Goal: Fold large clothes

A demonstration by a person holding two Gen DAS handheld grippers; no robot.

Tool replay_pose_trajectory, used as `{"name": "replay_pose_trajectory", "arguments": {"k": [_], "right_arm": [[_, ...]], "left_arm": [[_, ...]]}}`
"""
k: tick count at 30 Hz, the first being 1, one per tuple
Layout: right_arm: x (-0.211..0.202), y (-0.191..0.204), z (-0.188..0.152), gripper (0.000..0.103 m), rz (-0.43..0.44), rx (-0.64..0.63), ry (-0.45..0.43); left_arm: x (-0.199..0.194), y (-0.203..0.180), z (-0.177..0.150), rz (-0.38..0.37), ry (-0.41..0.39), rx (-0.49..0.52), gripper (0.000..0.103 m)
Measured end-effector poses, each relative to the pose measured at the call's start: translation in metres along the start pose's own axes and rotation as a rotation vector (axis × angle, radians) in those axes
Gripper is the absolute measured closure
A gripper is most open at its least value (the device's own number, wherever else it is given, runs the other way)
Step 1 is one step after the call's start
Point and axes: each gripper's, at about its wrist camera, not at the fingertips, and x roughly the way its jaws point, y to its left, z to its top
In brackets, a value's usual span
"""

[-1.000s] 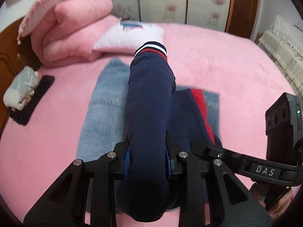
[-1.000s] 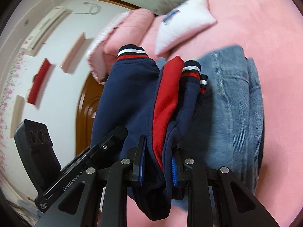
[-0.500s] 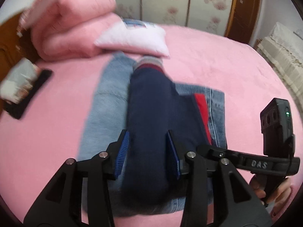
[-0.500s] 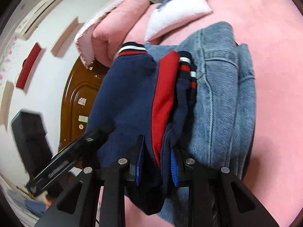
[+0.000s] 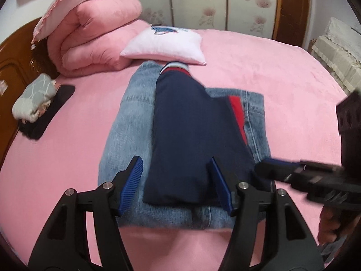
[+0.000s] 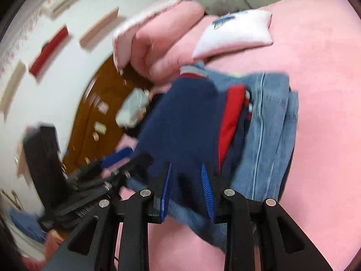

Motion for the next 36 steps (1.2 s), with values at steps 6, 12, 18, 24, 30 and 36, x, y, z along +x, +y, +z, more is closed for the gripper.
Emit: {"name": "replay_pose_trajectory", "arguments": {"k": [6,12,18,24,30,36], "right_arm": [[0.003,-0.025,-0.054,0.076,-0.092,0.106,0.073],[-0.05,-0.036,-0.128,0.049,-0.08,0.2,0.035],[-0.141,-0.048,-0.227,0.021,-0.141,0.198,0.063],[-0.291,-0.097,-0.339,0.002,-0.242,0.316,0.027],[-0.445,-0.143,-0.447,0.0,-0.483,0.316,0.062],[-0.571,-0.166,-0.539,0.0,-0.666,0.474,0.039]], "left_arm": [[-0.03,-0.007,-0.027,0.034,0.054,-0.113,0.044],[-0.083,-0.025,-0.065,0.082,0.078,-0.211,0.043],[-0.138,-0.083,-0.136,0.098,0.137,-0.304,0.041],[-0.191,-0.167,-0.255,-0.006,0.226,-0.424,0.041],[-0.246,-0.248,-0.347,-0.05,0.341,-0.399,0.041],[-0.302,-0.313,-0.39,-0.096,0.559,-0.34,0.041]]}}
